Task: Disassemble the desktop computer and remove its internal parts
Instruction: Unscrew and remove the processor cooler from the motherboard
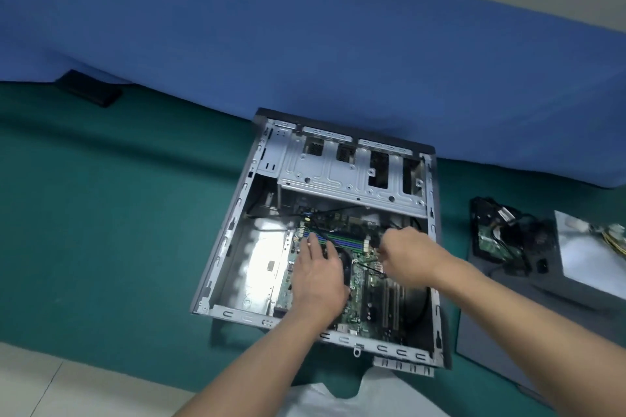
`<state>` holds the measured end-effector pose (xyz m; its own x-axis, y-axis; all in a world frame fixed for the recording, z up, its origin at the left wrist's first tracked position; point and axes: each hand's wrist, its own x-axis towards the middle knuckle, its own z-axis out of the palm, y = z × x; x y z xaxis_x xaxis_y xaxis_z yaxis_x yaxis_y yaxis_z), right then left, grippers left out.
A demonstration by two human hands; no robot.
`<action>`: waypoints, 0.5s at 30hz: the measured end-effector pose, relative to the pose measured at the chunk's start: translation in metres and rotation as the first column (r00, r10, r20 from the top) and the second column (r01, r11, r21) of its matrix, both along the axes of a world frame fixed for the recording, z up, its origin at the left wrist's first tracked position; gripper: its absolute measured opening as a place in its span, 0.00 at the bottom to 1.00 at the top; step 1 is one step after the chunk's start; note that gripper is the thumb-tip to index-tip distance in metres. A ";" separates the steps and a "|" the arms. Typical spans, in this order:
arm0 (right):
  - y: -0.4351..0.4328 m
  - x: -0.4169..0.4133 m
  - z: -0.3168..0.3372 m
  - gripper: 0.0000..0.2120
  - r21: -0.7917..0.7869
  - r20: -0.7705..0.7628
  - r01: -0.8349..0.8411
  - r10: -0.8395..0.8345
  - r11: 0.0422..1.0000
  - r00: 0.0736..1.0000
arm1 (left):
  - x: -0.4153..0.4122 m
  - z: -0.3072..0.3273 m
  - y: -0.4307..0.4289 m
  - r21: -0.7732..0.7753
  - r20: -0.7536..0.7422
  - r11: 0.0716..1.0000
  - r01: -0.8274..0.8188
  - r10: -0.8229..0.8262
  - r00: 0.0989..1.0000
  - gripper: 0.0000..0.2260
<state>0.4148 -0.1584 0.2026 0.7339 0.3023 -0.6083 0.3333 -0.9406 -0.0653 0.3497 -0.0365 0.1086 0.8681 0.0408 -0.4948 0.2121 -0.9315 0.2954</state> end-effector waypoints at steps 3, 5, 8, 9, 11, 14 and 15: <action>-0.008 0.014 -0.003 0.08 0.239 0.127 0.189 -0.224 0.952 0.966 | -0.011 0.000 0.001 -0.049 0.090 0.980 0.191 -0.186 0.978 0.29; -0.006 0.018 -0.007 0.04 0.392 0.154 0.227 -0.307 0.891 0.939 | -0.014 0.003 0.004 -0.091 0.033 0.959 0.270 -0.268 0.963 0.27; 0.004 0.021 -0.010 0.05 0.531 0.084 0.245 -0.339 0.811 0.937 | -0.016 0.008 0.007 -0.080 -0.079 0.945 0.317 -0.323 0.943 0.34; 0.008 0.021 -0.013 0.06 0.548 0.060 0.241 -0.325 0.801 0.944 | -0.017 0.008 0.007 -0.080 -0.105 0.942 0.327 -0.334 0.937 0.36; 0.015 0.022 -0.019 0.07 0.561 0.048 0.196 -0.268 0.804 0.962 | -0.018 0.009 0.006 -0.085 -0.139 0.934 0.347 -0.356 0.924 0.39; 0.024 0.025 -0.027 0.08 0.537 0.071 0.098 -0.160 0.838 0.985 | -0.018 0.011 0.004 -0.110 -0.164 0.928 0.355 -0.369 0.915 0.41; 0.026 0.026 -0.030 0.08 0.523 0.082 0.064 -0.125 0.850 0.989 | -0.018 0.011 0.004 -0.115 -0.171 0.927 0.356 -0.371 0.913 0.40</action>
